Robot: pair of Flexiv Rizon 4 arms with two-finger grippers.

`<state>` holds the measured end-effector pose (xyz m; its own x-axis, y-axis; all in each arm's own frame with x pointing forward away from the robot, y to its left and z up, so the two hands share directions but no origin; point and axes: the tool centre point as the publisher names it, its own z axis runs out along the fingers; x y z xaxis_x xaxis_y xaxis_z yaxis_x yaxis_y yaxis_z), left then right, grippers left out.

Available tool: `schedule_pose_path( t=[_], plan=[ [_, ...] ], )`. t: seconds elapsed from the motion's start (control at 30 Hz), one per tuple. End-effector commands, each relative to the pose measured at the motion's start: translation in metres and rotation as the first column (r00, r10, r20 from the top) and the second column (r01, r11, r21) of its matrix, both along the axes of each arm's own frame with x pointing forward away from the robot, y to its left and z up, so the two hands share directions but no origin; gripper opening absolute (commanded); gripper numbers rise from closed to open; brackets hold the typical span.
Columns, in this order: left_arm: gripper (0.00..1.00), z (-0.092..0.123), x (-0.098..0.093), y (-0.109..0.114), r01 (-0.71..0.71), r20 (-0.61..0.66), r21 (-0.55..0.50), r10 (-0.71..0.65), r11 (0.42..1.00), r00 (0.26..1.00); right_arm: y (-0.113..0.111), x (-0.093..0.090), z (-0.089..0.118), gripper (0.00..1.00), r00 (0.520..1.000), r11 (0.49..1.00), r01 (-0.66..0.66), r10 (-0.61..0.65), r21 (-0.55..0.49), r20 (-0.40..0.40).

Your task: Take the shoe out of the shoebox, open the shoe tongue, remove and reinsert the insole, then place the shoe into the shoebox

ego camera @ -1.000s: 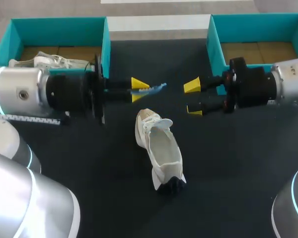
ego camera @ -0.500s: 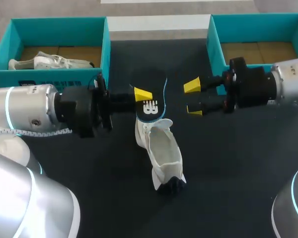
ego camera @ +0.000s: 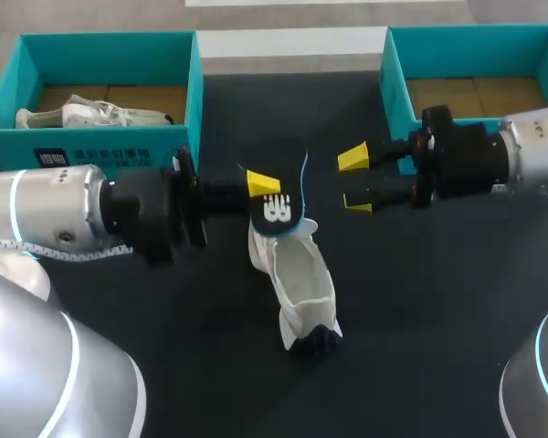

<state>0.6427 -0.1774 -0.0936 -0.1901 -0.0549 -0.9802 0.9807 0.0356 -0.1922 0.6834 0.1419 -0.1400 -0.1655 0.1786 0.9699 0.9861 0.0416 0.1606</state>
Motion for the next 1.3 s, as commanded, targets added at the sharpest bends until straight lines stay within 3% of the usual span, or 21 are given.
schedule_pose_path(
  t=[0.03,0.4,0.83,1.0,1.1,1.2,1.27,1.3],
  plan=[
    [0.0,-0.014,0.005,0.002,0.056,0.086,0.029,-0.059,0.998,0.995,0.002,0.0,-0.001,1.0,1.0,1.0,0.002,-0.002,0.0,0.0],
    [0.0,-0.047,0.001,0.003,0.128,0.216,0.102,-0.147,0.986,0.965,0.011,0.0,0.001,1.0,0.999,0.999,-0.028,0.029,0.028,-0.03],
    [0.0,-0.072,-0.003,-0.007,0.086,0.348,0.119,-0.123,0.989,0.93,0.035,0.004,-0.005,1.0,0.994,0.998,-0.036,0.04,0.047,-0.097],
    [0.0,-0.076,-0.003,-0.013,0.08,0.358,0.121,-0.119,0.989,0.926,0.043,0.007,-0.006,0.88,0.993,0.998,-0.043,0.048,0.052,-0.105],
    [0.0,-0.077,-0.003,-0.017,0.065,0.377,0.112,-0.103,0.992,0.92,0.047,0.009,-0.007,0.68,0.992,0.998,-0.042,0.048,0.054,-0.116],
    [0.0,-0.076,-0.004,-0.022,0.054,0.393,0.106,-0.092,0.993,0.915,0.052,0.01,-0.01,0.62,0.991,0.997,-0.046,0.053,0.06,-0.12],
    [0.0,-0.077,-0.004,-0.024,0.047,0.399,0.104,-0.085,0.993,0.913,0.055,0.011,-0.011,0.5,0.991,0.996,-0.053,0.061,0.066,-0.122],
    [0.0,-0.077,-0.004,-0.025,0.047,0.4,0.103,-0.085,0.994,0.913,0.056,0.012,-0.012,0.49,0.99,0.996,-0.055,0.063,0.068,-0.123]
  ],
)
